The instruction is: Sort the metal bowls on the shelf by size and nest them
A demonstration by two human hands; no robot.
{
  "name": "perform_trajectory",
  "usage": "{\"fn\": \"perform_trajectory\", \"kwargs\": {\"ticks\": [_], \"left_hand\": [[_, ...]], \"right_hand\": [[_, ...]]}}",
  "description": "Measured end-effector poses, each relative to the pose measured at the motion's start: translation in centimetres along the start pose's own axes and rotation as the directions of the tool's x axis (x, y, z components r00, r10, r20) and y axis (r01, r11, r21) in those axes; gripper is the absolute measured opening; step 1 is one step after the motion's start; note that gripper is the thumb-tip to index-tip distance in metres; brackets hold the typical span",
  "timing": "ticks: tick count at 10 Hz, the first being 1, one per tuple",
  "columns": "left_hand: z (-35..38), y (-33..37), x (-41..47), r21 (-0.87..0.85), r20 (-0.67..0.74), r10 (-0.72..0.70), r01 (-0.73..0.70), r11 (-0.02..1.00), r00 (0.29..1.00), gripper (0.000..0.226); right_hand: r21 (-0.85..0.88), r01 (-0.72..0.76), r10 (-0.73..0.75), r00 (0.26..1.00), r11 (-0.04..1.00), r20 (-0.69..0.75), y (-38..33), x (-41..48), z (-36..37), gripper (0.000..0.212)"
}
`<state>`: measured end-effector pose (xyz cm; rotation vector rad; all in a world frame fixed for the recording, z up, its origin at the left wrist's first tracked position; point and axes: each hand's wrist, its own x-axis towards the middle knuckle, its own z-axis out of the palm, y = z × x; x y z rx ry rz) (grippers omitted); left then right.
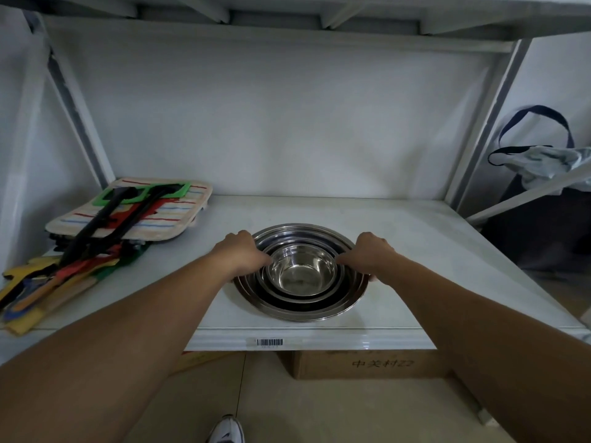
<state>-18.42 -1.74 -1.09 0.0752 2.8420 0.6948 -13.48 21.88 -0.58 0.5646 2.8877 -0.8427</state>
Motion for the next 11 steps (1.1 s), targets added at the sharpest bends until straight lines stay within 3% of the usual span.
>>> {"fn": "perform_trajectory", "kwargs": {"ticks": [5, 8, 10, 11], "left_hand": [[1.4, -0.4, 2.0, 0.100, -0.045, 0.024, -0.019, 0.995, 0.999, 0.053], [2.4, -0.6, 2.4, 0.177, -0.108, 0.046, -0.026, 0.984, 0.993, 0.046], [2.1, -1.0, 2.8, 0.111, -0.053, 0.068, -0.061, 0.992, 0.996, 0.037], [1.3, -0.9, 1.9, -0.022, -0.099, 0.024, -0.027, 0.999, 0.995, 0.051]], "right_hand": [[-0.035, 0.013, -0.013, 1.000, 0.999, 0.009, 0.4, 1.9, 1.4, 0.033], [-0.114, -0.006, -0.001, 0.998, 0.993, -0.062, 0.3, 2.2, 2.6, 0.030], [0.019, 0.013, -0.013, 1.000, 1.000, -0.010, 1.1, 1.6, 2.3, 0.038], [0.046, 0.011, -0.009, 0.999, 0.999, -0.049, 1.3, 0.5, 1.8, 0.047]]}}
